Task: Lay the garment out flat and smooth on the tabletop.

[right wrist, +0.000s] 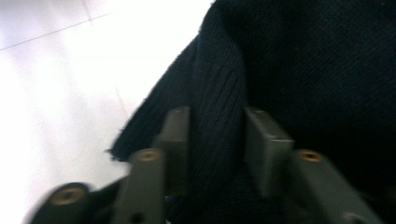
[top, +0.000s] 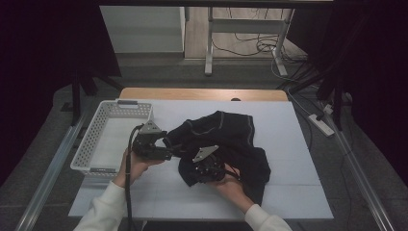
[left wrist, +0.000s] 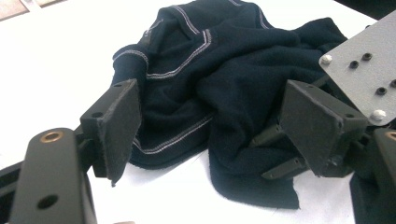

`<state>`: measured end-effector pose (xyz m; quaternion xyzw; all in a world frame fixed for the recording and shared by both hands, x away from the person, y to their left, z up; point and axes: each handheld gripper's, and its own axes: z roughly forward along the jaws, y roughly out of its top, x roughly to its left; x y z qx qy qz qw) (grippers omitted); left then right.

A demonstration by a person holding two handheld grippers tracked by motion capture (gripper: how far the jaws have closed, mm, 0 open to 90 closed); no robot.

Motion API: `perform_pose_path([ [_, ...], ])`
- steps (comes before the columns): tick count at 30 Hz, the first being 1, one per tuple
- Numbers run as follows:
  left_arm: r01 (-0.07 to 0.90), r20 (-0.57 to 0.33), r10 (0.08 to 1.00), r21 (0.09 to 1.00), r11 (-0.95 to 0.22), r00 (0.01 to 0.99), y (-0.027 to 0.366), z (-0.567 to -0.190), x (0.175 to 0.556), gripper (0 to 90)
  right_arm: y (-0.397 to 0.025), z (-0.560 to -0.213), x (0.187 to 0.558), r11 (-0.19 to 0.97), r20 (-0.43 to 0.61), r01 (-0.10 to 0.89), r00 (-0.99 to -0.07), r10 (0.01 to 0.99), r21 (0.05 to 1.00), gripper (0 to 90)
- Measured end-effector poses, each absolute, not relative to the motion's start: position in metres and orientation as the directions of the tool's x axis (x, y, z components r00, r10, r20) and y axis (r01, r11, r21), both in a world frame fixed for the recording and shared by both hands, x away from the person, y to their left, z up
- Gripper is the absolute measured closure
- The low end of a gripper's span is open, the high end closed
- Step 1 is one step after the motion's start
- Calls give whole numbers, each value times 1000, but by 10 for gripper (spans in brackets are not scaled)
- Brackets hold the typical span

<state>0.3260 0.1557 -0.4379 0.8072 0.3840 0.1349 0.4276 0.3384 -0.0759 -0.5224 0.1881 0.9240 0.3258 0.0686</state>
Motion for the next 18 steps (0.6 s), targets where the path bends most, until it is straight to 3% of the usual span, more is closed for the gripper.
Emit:
perform_pose_path([
  [4,501,-109,735,796,-338,669,157,-437,326,217,-77,-520,338,716,9,307,-922,387,628,794],
  [18,505,-115,746,802,-320,655,164,-435,327,219,-98,-466,329,589,98,299,-932,348,751,798],
])
